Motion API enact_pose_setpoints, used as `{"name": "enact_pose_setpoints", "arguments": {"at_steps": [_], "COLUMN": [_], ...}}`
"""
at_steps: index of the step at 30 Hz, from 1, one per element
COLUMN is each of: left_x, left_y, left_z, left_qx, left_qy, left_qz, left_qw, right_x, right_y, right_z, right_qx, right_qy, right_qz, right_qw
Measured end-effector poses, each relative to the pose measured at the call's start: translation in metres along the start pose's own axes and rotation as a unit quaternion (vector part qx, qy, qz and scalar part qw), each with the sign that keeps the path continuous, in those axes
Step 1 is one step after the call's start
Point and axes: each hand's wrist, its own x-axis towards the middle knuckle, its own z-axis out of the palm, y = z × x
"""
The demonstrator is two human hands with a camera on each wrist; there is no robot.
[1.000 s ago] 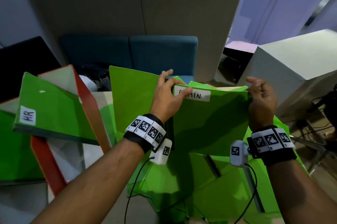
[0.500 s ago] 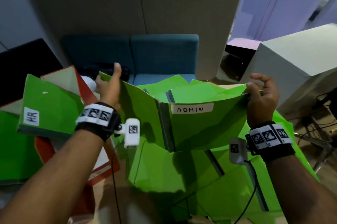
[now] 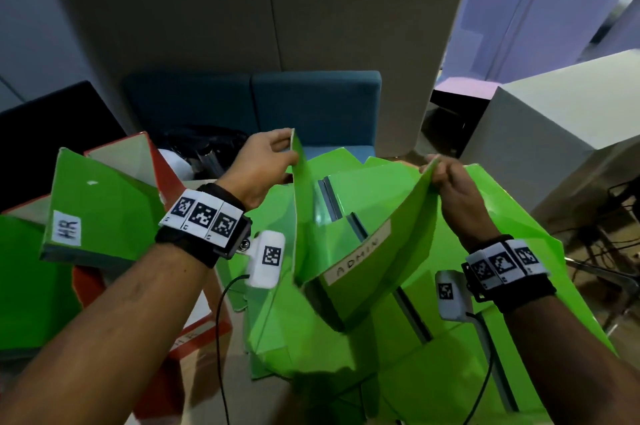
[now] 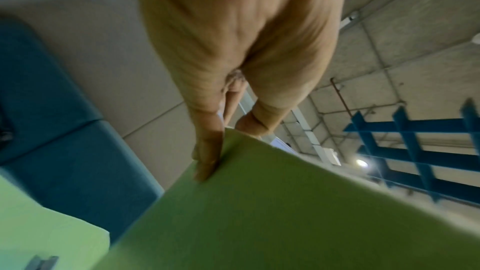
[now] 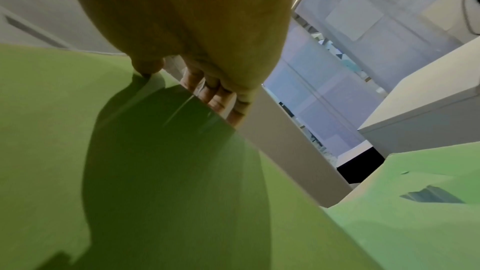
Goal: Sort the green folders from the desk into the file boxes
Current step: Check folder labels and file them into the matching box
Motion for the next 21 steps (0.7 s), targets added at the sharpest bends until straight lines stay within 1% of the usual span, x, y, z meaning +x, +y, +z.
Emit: {"name": "enact_pose_setpoints", "arguments": {"at_steps": [6, 9, 11, 13, 15, 18, 21], "left_x": [-0.03, -0.04, -0.046, -0.05, -0.053, -0.057, -0.064], "left_y": [0.028, 0.03, 0.028, 0.027, 0.024, 0.021, 0.011], "left_z": [0.037, 0.043, 0.042, 0.036, 0.024, -0.002, -0.028], "left_qx": [0.032, 0.053, 0.055, 0.053, 0.033, 0.015, -0.017], "left_qy": [-0.139, -0.202, -0.234, -0.236, -0.225, -0.183, -0.133], "left_qz": [0.029, 0.047, 0.052, 0.06, 0.069, 0.066, 0.055], "left_qw": [0.989, 0.977, 0.969, 0.968, 0.971, 0.981, 0.989], "right_x": [0.004, 0.006, 0.006, 0.008, 0.012, 0.027, 0.044], "right_y": [-0.014, -0.02, -0.022, -0.023, -0.022, -0.017, -0.017], "right_z": [0.035, 0.047, 0.053, 0.058, 0.063, 0.067, 0.068], "right_qx": [-0.019, -0.053, -0.028, 0.028, 0.069, 0.094, 0.118], "right_qy": [-0.057, -0.092, -0.116, -0.129, -0.11, -0.008, 0.077], "right_qz": [-0.053, -0.092, -0.097, -0.079, -0.057, -0.025, -0.01], "right_qw": [0.997, 0.99, 0.988, 0.988, 0.99, 0.995, 0.99]}}
